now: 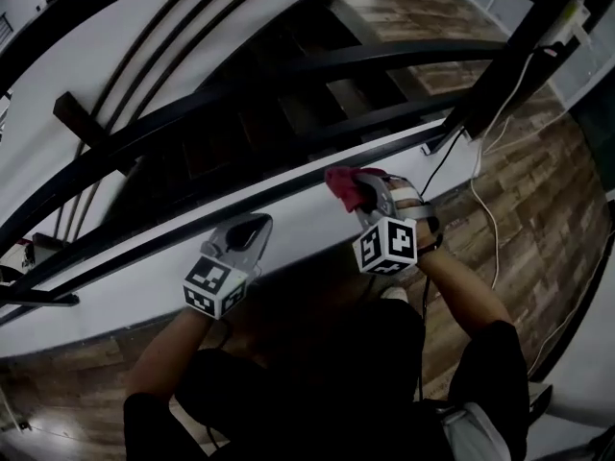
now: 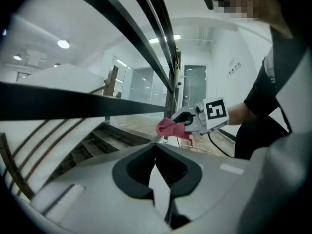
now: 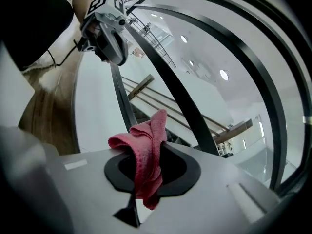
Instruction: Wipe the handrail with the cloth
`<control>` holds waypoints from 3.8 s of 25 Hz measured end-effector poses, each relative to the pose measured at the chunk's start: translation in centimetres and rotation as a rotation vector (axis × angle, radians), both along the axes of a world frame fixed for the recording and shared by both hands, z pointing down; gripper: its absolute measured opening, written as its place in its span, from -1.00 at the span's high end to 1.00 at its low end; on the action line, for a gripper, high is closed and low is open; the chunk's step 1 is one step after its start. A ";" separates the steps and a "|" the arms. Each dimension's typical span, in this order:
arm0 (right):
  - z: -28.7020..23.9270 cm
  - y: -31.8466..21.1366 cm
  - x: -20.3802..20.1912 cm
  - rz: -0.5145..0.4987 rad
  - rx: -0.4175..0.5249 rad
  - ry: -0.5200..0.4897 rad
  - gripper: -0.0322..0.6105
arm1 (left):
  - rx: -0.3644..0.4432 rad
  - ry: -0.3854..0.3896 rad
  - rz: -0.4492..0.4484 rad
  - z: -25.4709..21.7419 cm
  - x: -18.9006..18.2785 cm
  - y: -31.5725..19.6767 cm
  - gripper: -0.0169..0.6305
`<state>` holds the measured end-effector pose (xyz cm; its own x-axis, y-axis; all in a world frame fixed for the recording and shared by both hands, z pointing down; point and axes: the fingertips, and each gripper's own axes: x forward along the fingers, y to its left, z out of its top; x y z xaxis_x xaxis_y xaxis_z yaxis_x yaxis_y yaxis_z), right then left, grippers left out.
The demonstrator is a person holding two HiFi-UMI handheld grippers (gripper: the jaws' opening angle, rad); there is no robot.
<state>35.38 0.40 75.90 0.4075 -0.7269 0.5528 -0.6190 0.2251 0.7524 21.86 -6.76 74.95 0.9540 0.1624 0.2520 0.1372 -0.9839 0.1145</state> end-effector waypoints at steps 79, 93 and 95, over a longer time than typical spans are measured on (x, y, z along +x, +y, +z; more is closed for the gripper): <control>6.4 4.1 21.5 0.422 0.284 -0.694 0.74 | -0.051 -0.084 -0.003 5.6 22.2 12.1 0.95; 6.5 1.8 17.7 0.392 0.270 -0.777 0.74 | -0.086 -0.134 -0.032 6.9 18.9 10.5 0.95; 6.5 1.4 16.9 0.384 0.265 -0.779 0.74 | -0.075 -0.143 -0.022 7.1 18.5 10.6 0.95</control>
